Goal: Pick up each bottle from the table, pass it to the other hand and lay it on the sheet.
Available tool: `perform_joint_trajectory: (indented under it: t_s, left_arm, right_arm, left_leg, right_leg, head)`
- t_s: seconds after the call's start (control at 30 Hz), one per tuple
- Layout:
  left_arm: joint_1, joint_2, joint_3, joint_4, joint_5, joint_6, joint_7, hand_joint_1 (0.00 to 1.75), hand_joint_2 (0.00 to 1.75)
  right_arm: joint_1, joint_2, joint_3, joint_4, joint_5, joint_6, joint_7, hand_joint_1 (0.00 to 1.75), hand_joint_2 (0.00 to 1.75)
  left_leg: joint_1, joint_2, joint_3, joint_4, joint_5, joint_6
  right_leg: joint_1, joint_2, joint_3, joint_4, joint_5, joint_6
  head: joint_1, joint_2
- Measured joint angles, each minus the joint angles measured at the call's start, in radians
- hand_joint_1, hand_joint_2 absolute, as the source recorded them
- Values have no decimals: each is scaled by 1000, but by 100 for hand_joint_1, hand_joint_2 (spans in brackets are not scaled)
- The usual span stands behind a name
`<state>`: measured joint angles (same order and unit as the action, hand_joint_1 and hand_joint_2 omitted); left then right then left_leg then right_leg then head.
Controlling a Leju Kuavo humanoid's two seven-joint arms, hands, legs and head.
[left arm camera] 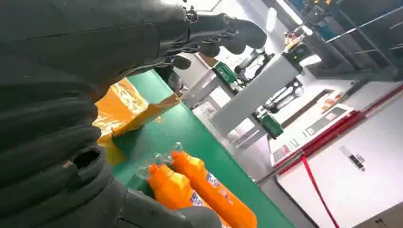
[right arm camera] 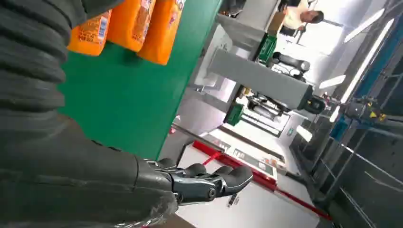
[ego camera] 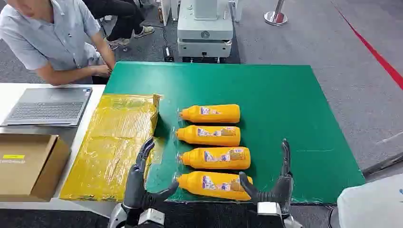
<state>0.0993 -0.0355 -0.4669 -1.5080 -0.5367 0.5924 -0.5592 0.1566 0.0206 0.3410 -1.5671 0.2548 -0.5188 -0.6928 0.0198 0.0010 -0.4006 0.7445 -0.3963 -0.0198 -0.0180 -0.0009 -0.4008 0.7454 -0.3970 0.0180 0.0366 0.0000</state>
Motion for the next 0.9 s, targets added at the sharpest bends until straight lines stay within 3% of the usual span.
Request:
perform_joint_trajectory:
  t_s: [0.8, 0.9]
  left_arm:
    - [24, 4, 6, -37, -5, 31, 13, 0, 175]
    - [24, 8, 7, -34, 5, 32, 12, 0, 175]
  right_arm:
    - [-19, -9, 55, 34, 53, -14, 1, 0, 175]
    - [-30, -18, 51, 109, 113, 19, 64, 0, 175]
  left_leg:
    - [0, 0, 0, 0, 0, 0]
    - [0, 0, 0, 0, 0, 0]
  right_leg:
    - [0, 0, 0, 0, 0, 0]
    - [0, 0, 0, 0, 0, 0]
  head:
    - [1, 0]
    - [0, 0]
